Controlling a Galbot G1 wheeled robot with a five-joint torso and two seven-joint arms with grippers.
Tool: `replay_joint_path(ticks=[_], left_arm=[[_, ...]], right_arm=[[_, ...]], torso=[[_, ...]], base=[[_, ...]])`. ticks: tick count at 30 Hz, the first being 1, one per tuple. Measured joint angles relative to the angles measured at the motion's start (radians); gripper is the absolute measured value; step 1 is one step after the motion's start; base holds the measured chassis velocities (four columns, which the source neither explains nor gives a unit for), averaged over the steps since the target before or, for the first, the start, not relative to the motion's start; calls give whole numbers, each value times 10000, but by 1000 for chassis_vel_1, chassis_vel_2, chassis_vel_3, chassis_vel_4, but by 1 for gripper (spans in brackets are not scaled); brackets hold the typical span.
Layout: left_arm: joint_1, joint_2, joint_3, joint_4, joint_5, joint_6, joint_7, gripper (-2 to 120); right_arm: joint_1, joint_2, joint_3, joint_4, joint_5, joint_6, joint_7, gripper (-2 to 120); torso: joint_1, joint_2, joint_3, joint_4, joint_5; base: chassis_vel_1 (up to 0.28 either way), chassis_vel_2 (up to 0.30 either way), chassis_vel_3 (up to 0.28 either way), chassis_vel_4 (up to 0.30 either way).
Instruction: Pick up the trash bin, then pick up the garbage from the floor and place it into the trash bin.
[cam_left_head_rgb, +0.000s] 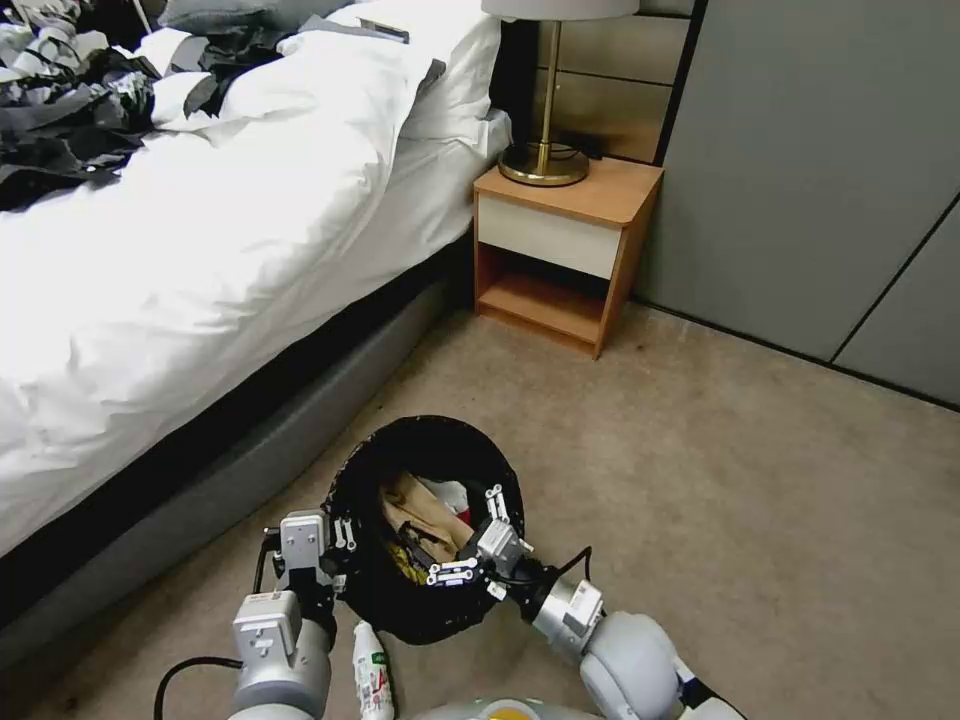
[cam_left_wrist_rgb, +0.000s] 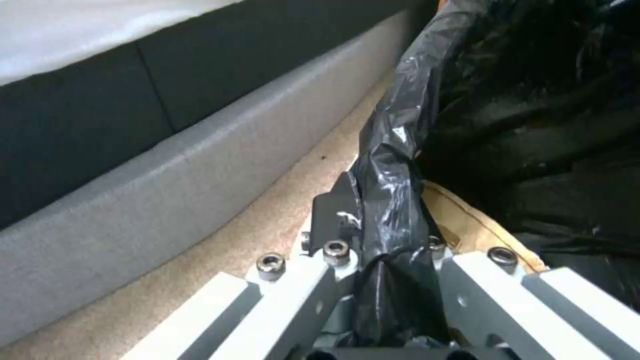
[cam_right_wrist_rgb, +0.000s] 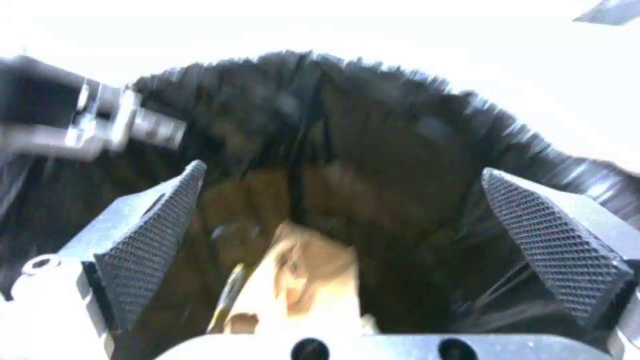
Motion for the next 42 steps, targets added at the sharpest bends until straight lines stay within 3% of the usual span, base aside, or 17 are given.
replay_joint_path(ticks=[8, 14, 18, 28, 42], left_arm=[[-5, 6, -106, 180, -3, -21, 0, 1], [37, 77, -347, 309, -199, -138, -2, 1], [64, 121, -389, 353, -272, -214, 7, 1], [172, 181, -456, 369, -402, -677, 78, 1], [233, 162, -396, 127, -538, -718, 14, 1]], right_arm=[[-211, 5, 635, 1135, 5, 0, 513, 100], [-1404, 515, 1607, 2339, -1234, 87, 2463, 100], [-2138, 778, 2041, 2536, -1641, 347, 3108, 100], [-2338, 881, 2515, 2065, -1766, 679, 3363, 100], [-2121, 779, 2564, 1958, -1631, 630, 3345, 100]], torso=[[0, 0, 0, 1, -1], [0, 0, 0, 1, 0], [0, 0, -1, -2, 0], [0, 0, 0, 1, 0], [1, 0, -1, 0, -1]], base=[[0, 0, 0, 0], [0, 0, 0, 0], [0, 0, 0, 0], [0, 0, 0, 0], [0, 0, 0, 0]])
